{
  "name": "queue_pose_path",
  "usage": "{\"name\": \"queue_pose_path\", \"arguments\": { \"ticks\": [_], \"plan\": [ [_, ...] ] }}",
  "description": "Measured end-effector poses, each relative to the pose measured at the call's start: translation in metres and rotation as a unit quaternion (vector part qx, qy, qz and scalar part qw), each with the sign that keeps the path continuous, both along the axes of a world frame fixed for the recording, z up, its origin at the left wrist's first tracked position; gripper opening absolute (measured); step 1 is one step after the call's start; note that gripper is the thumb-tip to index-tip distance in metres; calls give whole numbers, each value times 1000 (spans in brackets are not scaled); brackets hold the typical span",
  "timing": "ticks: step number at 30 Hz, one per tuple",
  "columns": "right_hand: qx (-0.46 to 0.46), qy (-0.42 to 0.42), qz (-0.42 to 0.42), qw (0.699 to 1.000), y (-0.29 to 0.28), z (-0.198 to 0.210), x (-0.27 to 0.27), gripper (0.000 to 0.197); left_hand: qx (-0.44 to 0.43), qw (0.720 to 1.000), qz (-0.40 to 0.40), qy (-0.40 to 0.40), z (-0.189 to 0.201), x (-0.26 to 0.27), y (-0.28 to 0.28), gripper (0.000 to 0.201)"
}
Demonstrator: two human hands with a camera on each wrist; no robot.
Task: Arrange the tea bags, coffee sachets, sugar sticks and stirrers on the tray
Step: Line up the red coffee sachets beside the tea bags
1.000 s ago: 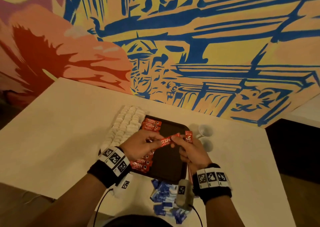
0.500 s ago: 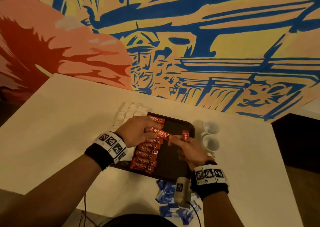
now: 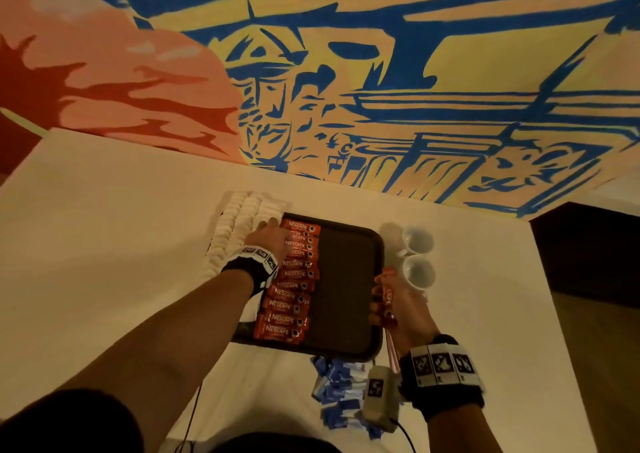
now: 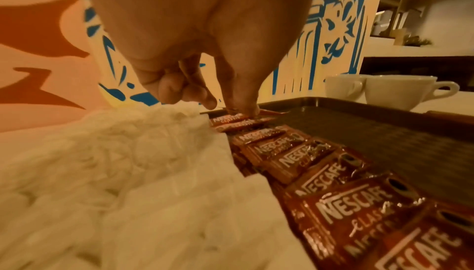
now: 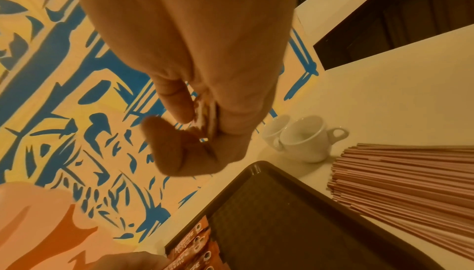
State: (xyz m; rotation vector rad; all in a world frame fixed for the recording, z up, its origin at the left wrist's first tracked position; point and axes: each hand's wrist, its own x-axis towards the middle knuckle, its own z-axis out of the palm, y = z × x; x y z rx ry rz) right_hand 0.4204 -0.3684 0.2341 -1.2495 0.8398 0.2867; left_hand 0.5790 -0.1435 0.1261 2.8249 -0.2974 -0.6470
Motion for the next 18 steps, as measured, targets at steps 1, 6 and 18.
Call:
{"name": "queue_pose_path", "arguments": {
  "ticks": [1,6,18],
  "plan": [
    [-12,0,-1,1000,-3,-3,-3,15,14,1000,-10,1,-4,3,-4,36],
    [-67,0,22,998,-11,-9,-10,18,33,999,-36,0,-19,11,-12,30],
    [-96,-83,98,987,-5,5,-11,15,-271,960,53,32,68,-57,-12,33]
  ]
}}
